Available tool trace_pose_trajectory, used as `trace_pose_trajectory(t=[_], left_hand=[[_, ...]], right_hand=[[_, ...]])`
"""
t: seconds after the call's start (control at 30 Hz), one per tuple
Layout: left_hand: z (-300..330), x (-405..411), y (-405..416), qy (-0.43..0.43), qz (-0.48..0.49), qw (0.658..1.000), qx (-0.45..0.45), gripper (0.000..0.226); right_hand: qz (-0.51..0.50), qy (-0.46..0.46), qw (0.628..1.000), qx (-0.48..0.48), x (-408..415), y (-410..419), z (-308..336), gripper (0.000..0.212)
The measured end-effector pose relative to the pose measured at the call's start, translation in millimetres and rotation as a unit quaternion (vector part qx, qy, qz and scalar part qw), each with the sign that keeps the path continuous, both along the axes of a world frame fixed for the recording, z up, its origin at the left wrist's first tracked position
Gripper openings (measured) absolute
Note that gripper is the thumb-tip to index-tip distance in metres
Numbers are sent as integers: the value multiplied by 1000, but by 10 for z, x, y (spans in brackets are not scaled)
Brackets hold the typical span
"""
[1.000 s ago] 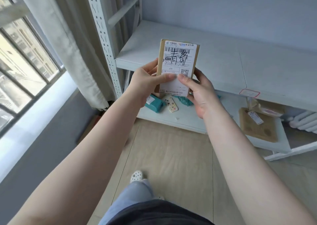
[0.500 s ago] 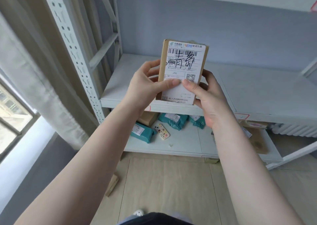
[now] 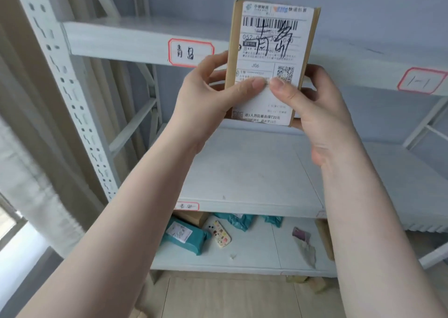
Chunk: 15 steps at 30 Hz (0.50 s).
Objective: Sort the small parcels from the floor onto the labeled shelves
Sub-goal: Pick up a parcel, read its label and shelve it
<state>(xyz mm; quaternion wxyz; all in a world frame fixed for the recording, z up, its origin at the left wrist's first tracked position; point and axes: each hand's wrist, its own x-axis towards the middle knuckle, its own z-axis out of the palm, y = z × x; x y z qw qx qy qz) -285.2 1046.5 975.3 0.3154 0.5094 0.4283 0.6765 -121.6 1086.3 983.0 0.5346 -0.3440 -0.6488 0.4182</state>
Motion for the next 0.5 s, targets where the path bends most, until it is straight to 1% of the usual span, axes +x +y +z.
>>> trace_pose_trajectory(t=[0.07, 0.2, 0.37, 0.5], left_hand=[[185, 41, 95, 7, 6, 1000, 22, 55], [419, 95, 277, 5, 24, 999, 47, 52], [559, 30, 452, 0, 48, 997, 59, 52], [609, -124, 547, -1, 62, 996, 64, 53]], right_hand=[[5, -2, 1000, 23, 28, 123, 196, 44], [28, 1, 998, 48, 45, 363, 475, 49], [58, 12, 997, 49, -64, 605, 614, 53], [70, 5, 996, 57, -234, 761, 670, 59]])
